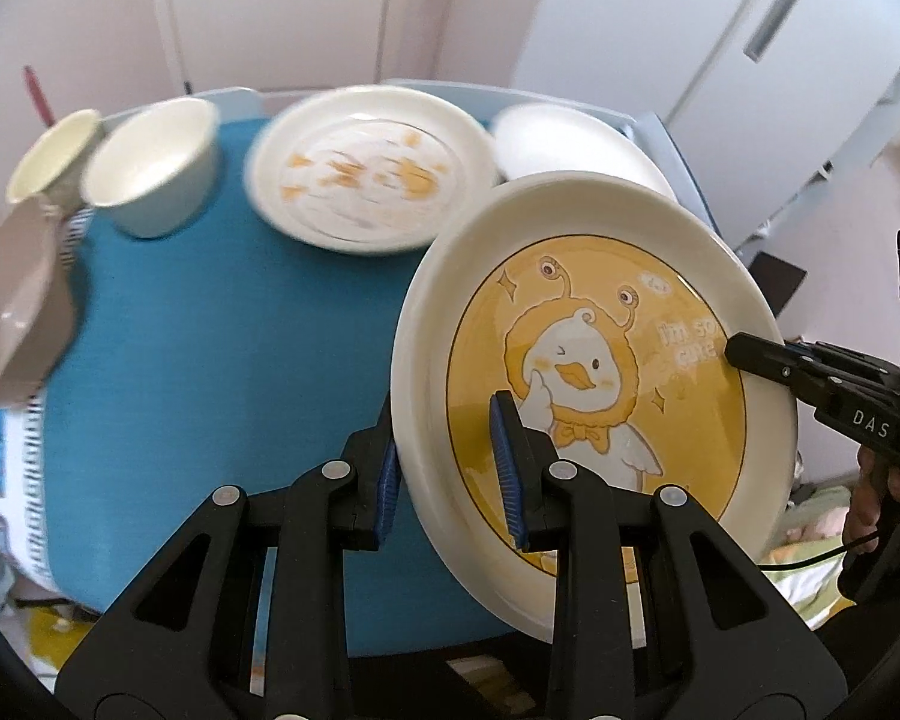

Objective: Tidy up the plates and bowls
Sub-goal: 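Lift the yellow duck plate with both grippers toward the taupe basin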

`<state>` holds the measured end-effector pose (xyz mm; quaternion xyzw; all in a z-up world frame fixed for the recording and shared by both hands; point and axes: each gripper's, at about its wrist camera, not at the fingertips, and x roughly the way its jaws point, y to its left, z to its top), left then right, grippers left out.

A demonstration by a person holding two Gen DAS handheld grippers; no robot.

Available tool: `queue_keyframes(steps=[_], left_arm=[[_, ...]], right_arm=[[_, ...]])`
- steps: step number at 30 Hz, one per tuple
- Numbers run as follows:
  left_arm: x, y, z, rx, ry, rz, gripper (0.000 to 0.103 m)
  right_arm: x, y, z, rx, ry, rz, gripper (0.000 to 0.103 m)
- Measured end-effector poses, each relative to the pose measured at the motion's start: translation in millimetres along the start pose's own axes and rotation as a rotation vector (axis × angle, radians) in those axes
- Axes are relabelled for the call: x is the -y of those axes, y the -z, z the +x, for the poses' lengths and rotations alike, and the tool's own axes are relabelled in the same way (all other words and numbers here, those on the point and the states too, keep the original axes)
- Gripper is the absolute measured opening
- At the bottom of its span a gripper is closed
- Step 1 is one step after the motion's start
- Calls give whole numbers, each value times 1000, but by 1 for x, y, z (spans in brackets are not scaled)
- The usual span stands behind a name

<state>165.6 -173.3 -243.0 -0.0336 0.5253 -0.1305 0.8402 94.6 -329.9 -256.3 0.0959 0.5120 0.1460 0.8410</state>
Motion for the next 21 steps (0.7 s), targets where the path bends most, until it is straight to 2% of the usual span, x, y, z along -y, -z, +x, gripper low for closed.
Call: queue_keyframes(steps=[8, 12, 21], left_arm=[[-83, 14, -35, 11, -54, -47, 25], [-128, 19, -40, 0, -64, -65, 25], [-203, 37, -25, -68, -60, -44, 25]], right_arm=[[-76, -10, 36, -23, -52, -61, 11], [-113, -11, 61, -45, -65, -70, 11], [-170, -7, 123, -94, -42, -54, 11]])
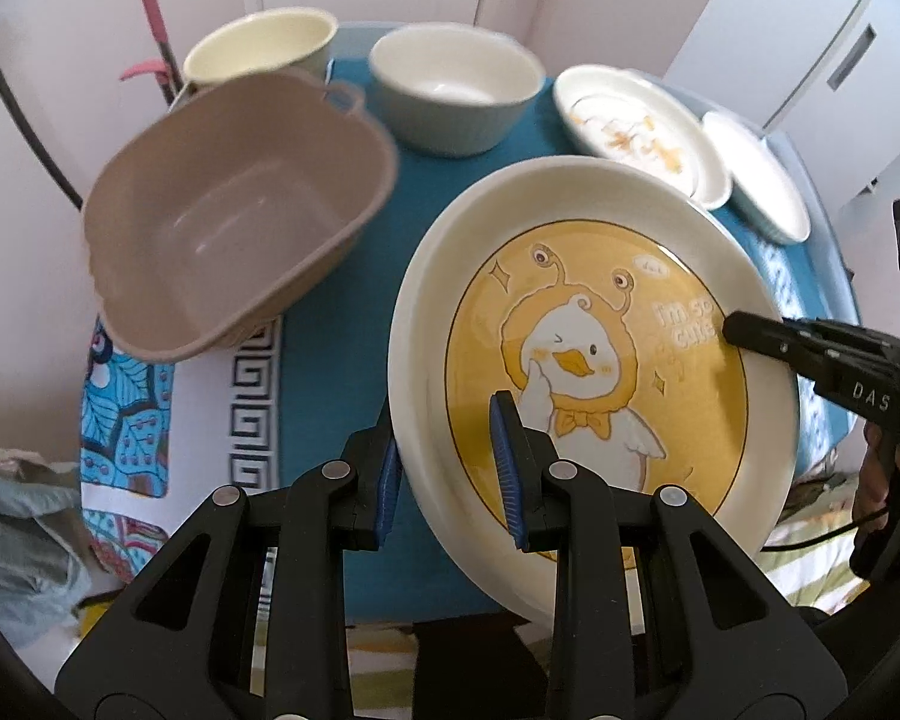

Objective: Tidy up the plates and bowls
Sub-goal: 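Lift the yellow duck plate with both grippers toward the taupe basin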

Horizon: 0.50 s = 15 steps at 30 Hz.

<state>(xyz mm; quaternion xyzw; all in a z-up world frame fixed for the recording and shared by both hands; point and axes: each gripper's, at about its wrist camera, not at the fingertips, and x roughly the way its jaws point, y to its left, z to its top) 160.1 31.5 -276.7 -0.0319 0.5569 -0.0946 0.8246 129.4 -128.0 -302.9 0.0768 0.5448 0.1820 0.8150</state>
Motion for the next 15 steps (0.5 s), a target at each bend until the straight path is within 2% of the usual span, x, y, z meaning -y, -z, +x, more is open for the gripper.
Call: queue_keyframes(steps=[8, 15], left_arm=[[-32, 4, 19, -4, 17, 2, 25], [-32, 0, 25, 9, 35, 13, 25]], right_arm=[[-7, 2, 31, 6, 12, 14, 11], [-5, 8, 34, 18, 12, 41, 11]])
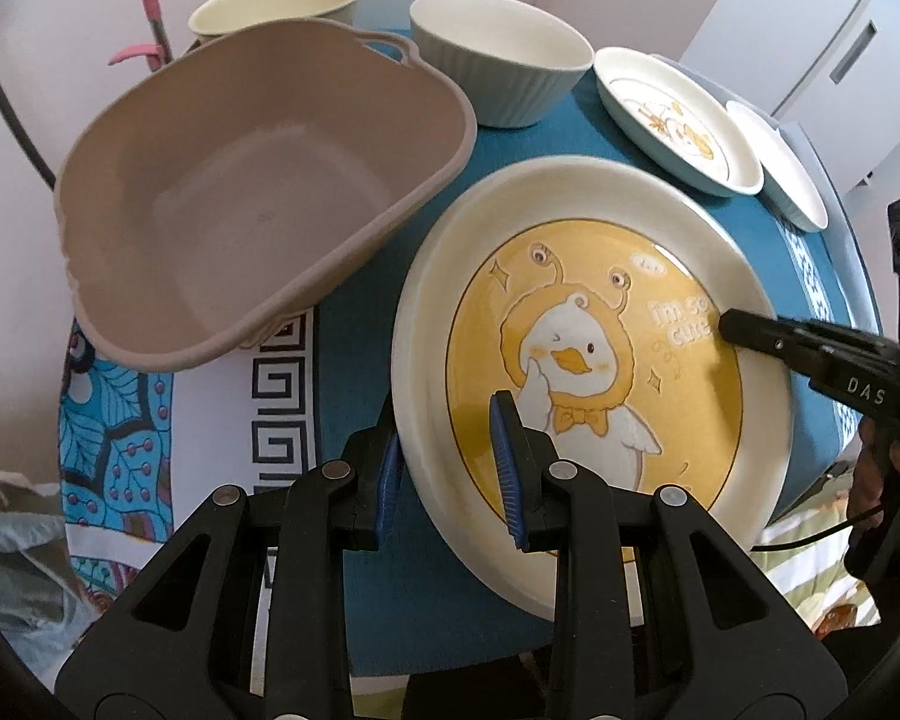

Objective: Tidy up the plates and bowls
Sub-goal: 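Lift the yellow duck plate with both grippers toward the taupe basin, then lower the yellow plate onto the cloth and open both grippers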

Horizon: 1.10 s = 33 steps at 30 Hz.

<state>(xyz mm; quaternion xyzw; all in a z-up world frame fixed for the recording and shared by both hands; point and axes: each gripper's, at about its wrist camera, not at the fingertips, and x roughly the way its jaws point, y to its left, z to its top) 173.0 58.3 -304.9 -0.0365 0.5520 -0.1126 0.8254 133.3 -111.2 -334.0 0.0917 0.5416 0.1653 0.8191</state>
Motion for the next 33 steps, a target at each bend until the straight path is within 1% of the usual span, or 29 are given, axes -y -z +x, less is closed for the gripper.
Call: queue_keyframes(steps=[6, 9, 11, 13, 15, 16, 17, 18, 19, 20, 22, 25, 28, 31, 33], left_arm=[[2, 0, -1, 9, -27, 20, 25], [4, -2, -1, 18, -48, 13, 25], [4, -4, 1, 12, -52, 7, 25], [5, -4, 6, -10, -71, 7, 26], [7, -4, 6, -6, -68, 8, 33], [8, -3, 7, -8, -76, 12, 42], [9, -3, 7, -9, -82, 15, 58], [10, -2, 6, -5, -91, 19, 64], [12, -2, 4, 5, -98, 21, 72], [14, -1, 1, 17, -105, 24, 74], [16, -1, -2, 18, -111, 29, 75], [21, 0, -13, 25, -118, 21, 75], [29, -2, -29, 38, -114, 17, 75], [44, -6, -52, 61, -95, 38, 75], [64, -16, -69, 86, -69, 61, 75]], right_arm=[[1, -1, -1, -4, 4, 2, 11], [1, -2, -1, -5, 3, 9, 11], [3, -1, -1, -5, -3, 21, 11], [4, -1, 0, -6, -5, 31, 11], [4, 0, 0, -1, 8, 34, 11], [5, 0, 0, -1, 10, 34, 12], [5, 0, -1, 2, 12, 35, 15], [6, 0, -2, 7, 12, 39, 18], [6, 0, -2, 12, 10, 42, 27], [7, 0, -3, 14, 7, 48, 44], [8, 0, -7, 17, -3, 55, 62], [7, -2, -13, -3, -14, 56, 62], [3, -7, -29, 13, -11, 36, 62], [6, -11, -58, 57, -7, 40, 62], [9, -14, -79, 96, -4, 53, 62]])
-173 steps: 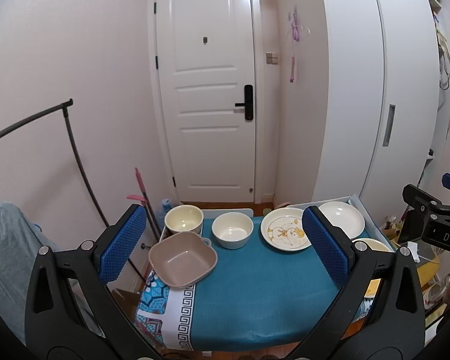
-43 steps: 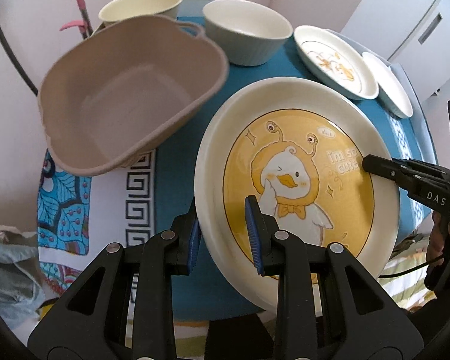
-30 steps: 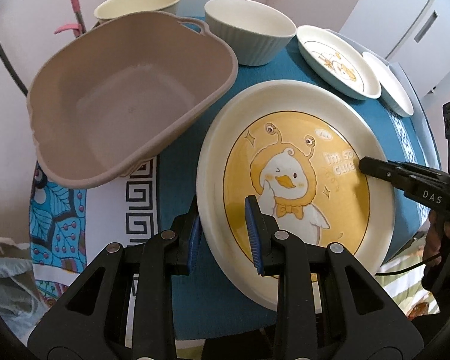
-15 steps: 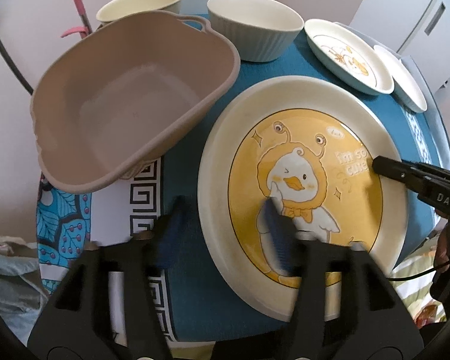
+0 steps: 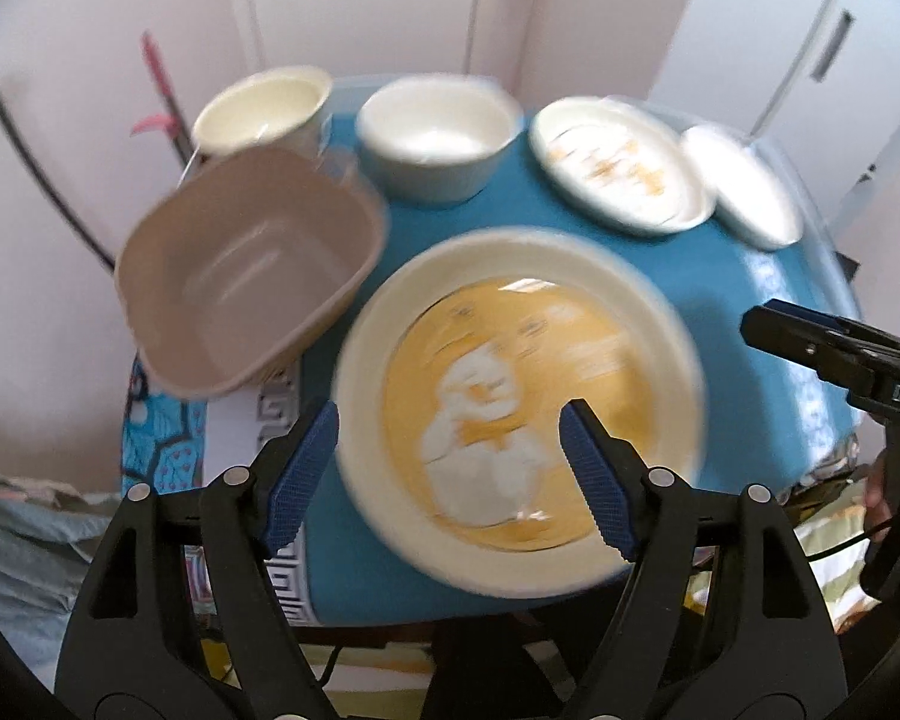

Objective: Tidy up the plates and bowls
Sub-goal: 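Lower the yellow plate onto the cloth and open both grippers, then move both grippers to the white deep plate rim and close them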

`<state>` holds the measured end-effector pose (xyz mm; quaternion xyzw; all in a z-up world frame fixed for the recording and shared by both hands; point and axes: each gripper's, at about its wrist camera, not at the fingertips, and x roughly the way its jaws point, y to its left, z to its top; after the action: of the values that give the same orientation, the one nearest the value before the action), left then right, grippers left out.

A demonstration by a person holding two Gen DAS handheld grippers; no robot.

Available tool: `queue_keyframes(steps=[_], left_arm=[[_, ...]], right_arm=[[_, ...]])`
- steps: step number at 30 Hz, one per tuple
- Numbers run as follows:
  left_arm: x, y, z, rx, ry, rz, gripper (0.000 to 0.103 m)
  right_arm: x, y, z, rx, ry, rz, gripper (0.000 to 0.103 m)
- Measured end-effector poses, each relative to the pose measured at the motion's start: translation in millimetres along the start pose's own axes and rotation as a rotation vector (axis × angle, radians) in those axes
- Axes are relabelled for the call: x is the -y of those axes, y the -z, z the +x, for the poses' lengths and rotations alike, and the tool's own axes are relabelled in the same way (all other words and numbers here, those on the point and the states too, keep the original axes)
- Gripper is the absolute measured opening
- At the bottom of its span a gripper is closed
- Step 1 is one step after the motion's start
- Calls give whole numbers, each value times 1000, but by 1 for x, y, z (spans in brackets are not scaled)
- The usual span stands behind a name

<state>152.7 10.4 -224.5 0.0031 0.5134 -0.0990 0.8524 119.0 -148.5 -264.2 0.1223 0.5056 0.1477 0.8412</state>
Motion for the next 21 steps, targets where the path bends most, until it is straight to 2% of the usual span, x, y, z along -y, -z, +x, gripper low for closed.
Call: queue_keyframes(steps=[1, 2, 3, 4, 8, 12, 17, 21], left_arm=[[9, -6, -4, 8, 8, 3, 77], [20, -14, -11, 23, 18, 5, 86], [32, -22, -18, 40, 24, 7, 91], [42, -29, -23, 59, 29, 10, 98], [89, -64, -44, 161, 61, 62, 100], [135, -108, -43, 201, 95, 119, 100], [177, -165, -18, 161, 209, 203, 100], [202, -208, 19, 97, 302, 296, 100]], right_arm=[[5, -4, -14, 24, 6, 3, 67], [9, -7, -25, 42, 9, 3, 86], [12, -10, -33, 57, 10, 1, 97], [17, -14, -44, 72, 8, -3, 103], [43, -34, -87, 126, 31, -17, 103], [70, -55, -116, 116, 100, 1, 103], [101, -72, -138, 179, 203, 67, 103], [132, -80, -134, 169, 202, 176, 103]])
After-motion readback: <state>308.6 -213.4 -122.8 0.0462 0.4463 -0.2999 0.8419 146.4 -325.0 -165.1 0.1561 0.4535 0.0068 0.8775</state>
